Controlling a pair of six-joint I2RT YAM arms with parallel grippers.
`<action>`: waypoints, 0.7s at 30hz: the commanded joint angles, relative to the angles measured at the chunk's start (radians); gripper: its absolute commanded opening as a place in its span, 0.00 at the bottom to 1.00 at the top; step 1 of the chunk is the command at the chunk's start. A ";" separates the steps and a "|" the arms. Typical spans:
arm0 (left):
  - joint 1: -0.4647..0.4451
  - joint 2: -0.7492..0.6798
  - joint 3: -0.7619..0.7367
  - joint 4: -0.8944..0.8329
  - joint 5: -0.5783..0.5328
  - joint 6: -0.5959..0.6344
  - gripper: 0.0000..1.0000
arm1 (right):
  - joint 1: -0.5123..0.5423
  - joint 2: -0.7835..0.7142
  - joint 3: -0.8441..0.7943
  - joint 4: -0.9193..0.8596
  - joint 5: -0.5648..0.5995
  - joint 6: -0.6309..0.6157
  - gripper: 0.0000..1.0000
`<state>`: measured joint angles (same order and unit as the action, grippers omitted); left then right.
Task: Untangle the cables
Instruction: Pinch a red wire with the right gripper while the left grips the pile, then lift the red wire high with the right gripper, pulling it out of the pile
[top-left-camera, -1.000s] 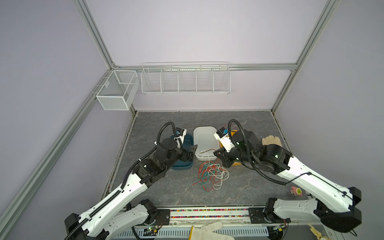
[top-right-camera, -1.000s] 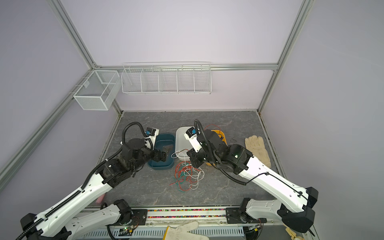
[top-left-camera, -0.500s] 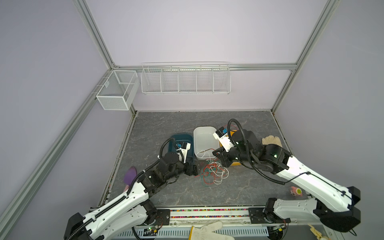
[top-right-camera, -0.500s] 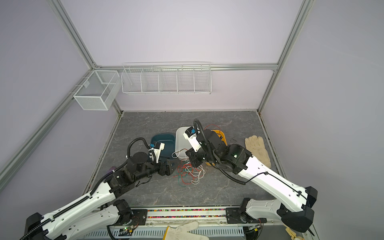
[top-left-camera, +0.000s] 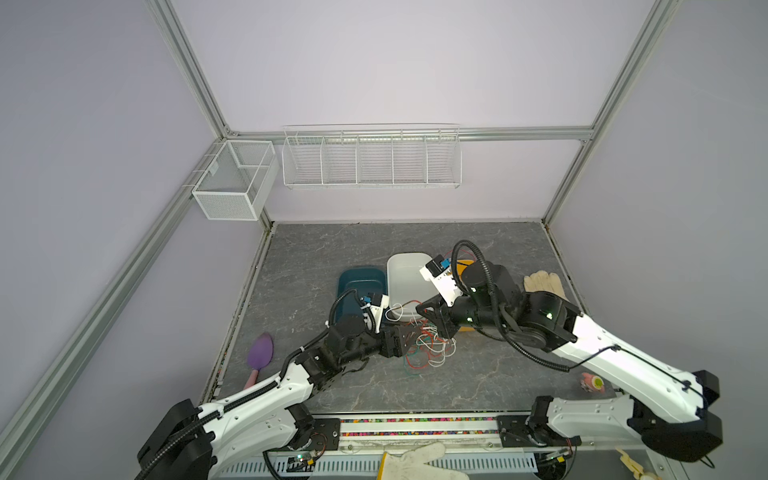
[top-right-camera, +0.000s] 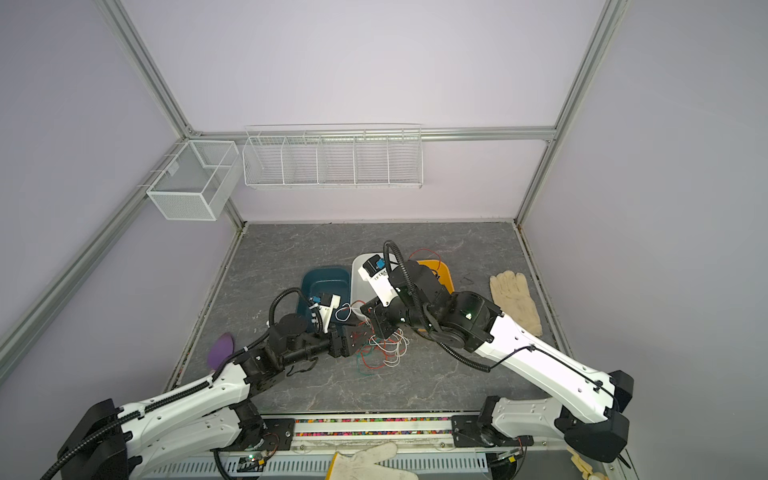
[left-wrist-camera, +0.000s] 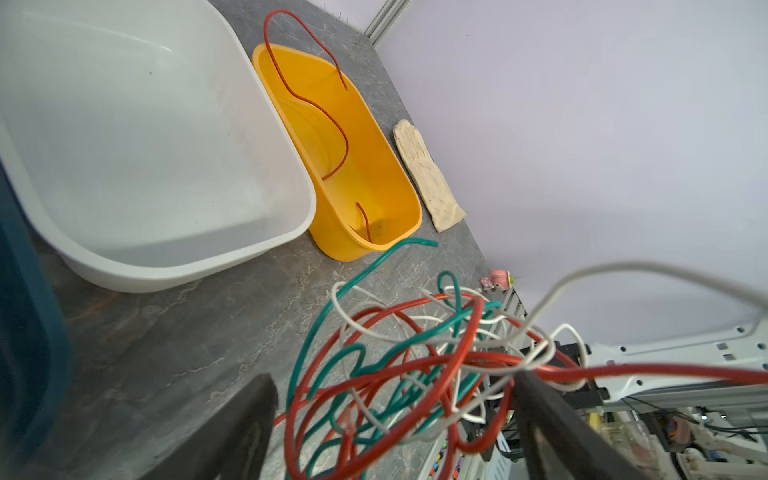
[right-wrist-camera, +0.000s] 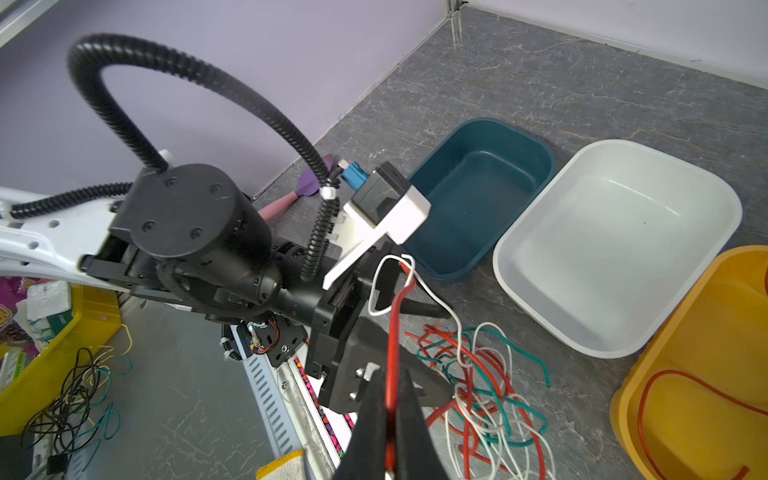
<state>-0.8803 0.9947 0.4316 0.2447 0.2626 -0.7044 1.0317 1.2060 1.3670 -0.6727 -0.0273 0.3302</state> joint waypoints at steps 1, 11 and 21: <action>-0.008 0.033 -0.014 0.077 0.026 -0.019 0.79 | 0.017 -0.021 -0.008 0.057 -0.006 0.014 0.07; -0.011 0.087 -0.061 0.088 0.011 -0.006 0.50 | 0.027 -0.063 0.000 0.047 0.051 0.008 0.07; -0.011 0.128 -0.114 0.094 -0.025 0.006 0.43 | 0.027 -0.116 0.048 0.018 0.142 -0.015 0.06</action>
<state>-0.8898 1.1030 0.3359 0.3431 0.2649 -0.7177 1.0519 1.1225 1.3693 -0.6731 0.0681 0.3347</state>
